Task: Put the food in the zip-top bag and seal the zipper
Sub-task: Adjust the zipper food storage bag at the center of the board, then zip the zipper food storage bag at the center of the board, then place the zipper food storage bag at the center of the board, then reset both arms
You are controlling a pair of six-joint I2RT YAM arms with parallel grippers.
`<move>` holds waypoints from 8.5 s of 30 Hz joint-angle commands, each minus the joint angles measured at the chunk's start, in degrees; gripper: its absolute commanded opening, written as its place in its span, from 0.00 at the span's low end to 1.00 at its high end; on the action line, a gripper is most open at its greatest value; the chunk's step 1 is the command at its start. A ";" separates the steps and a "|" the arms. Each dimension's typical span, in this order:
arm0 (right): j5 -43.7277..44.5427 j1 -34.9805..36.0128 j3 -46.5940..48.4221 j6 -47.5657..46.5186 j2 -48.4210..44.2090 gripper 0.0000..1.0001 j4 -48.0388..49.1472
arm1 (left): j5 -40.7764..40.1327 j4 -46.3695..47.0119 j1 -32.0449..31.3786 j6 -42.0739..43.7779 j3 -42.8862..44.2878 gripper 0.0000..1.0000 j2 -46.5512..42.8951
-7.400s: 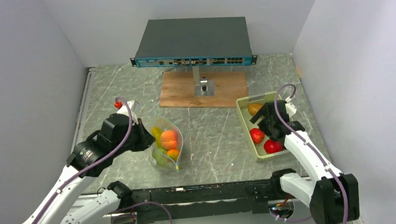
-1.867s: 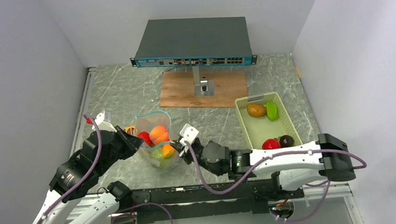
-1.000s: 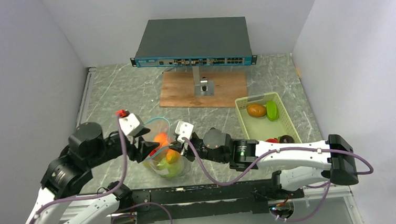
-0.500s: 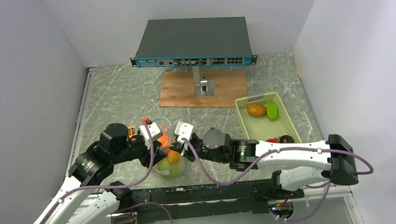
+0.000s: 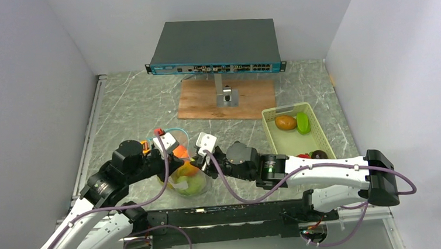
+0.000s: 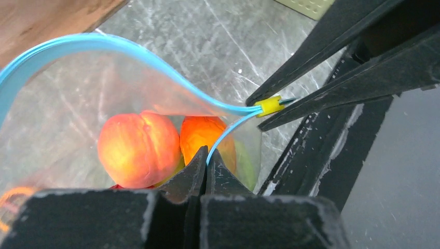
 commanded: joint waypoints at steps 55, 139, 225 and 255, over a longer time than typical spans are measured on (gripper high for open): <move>-55.25 -24.35 0.48 14.40 14.43 0.00 27.95 | -3.43 8.46 0.17 -13.68 -1.64 0.00 -4.98; -36.05 -25.23 -13.00 23.89 -1.25 0.00 25.87 | 2.61 -3.59 0.62 -1.70 14.44 0.00 10.89; 15.88 -34.59 -12.36 34.81 -8.67 0.00 -25.55 | -22.38 -18.71 0.62 -25.66 27.36 0.95 -5.43; 5.87 -34.44 -8.96 31.04 -30.55 0.72 -32.09 | -21.68 -10.37 0.57 -29.63 29.56 1.00 -11.63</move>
